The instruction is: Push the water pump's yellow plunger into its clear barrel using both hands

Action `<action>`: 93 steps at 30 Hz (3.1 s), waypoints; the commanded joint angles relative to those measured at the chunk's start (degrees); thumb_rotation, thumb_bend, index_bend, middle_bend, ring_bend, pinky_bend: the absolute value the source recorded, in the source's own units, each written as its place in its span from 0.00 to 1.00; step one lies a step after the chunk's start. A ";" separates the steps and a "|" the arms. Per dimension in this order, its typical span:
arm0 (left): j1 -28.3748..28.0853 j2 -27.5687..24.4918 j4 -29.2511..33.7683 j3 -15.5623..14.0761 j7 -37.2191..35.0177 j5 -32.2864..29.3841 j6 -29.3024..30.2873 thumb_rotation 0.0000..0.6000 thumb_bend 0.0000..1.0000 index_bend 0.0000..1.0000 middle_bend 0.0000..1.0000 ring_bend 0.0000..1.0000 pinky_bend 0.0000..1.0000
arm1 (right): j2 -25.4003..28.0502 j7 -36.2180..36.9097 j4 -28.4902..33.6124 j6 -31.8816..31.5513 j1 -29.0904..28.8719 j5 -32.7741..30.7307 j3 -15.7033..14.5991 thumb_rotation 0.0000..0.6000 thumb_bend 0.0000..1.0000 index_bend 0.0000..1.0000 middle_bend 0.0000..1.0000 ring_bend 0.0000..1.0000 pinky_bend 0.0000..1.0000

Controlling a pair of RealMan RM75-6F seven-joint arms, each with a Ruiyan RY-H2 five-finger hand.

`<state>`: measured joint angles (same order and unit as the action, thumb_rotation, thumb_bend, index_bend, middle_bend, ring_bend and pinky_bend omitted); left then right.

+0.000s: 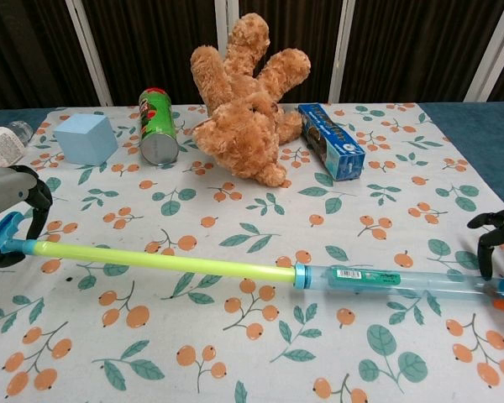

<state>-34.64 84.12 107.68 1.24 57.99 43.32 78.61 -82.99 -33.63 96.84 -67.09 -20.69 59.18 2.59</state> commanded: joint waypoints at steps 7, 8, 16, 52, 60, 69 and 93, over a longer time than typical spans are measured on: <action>-0.19 -0.19 1.08 -0.03 0.23 0.56 0.35 1.00 0.48 0.64 0.17 0.05 0.16 | 0.56 -0.06 0.87 -0.83 -0.18 0.67 0.02 1.00 0.39 0.69 0.16 0.00 0.00; -0.23 -0.18 1.25 -0.02 0.26 0.66 0.40 1.00 0.48 0.64 0.17 0.05 0.16 | 0.63 -0.16 0.93 -0.95 -0.23 0.73 0.04 1.00 0.39 0.71 0.17 0.00 0.00; -0.31 0.15 1.70 -0.03 0.29 0.88 0.64 1.00 0.48 0.67 0.18 0.05 0.16 | 0.59 -0.71 1.62 -1.69 -0.41 0.86 0.19 1.00 0.40 0.78 0.21 0.00 0.00; -0.15 5.70 2.27 1.34 -0.21 3.42 2.48 1.00 0.48 0.68 0.18 0.05 0.16 | 0.23 -3.34 5.38 -4.71 -0.81 0.84 0.37 1.00 0.40 0.81 0.25 0.00 0.00; -0.65 7.44 2.65 1.79 0.91 3.42 2.98 1.00 0.48 0.68 0.18 0.05 0.17 | 0.78 -4.53 7.66 -5.55 -1.06 1.46 0.43 1.00 0.40 0.82 0.25 0.00 0.00; -1.14 8.81 2.63 2.36 1.20 3.01 2.84 1.00 0.48 0.68 0.18 0.05 0.17 | 0.46 -6.95 10.60 -6.58 -1.59 2.17 0.26 1.00 0.40 0.82 0.25 0.00 0.00; -2.14 10.07 3.53 3.40 0.84 2.33 2.75 1.00 0.48 0.68 0.18 0.05 0.17 | -1.94 -11.79 14.36 -8.29 -2.79 2.18 -0.29 1.00 0.40 0.82 0.25 0.00 0.00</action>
<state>-36.76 94.16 111.18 4.64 58.79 45.67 81.33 -84.92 -45.40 111.20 -75.39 -23.47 61.35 2.32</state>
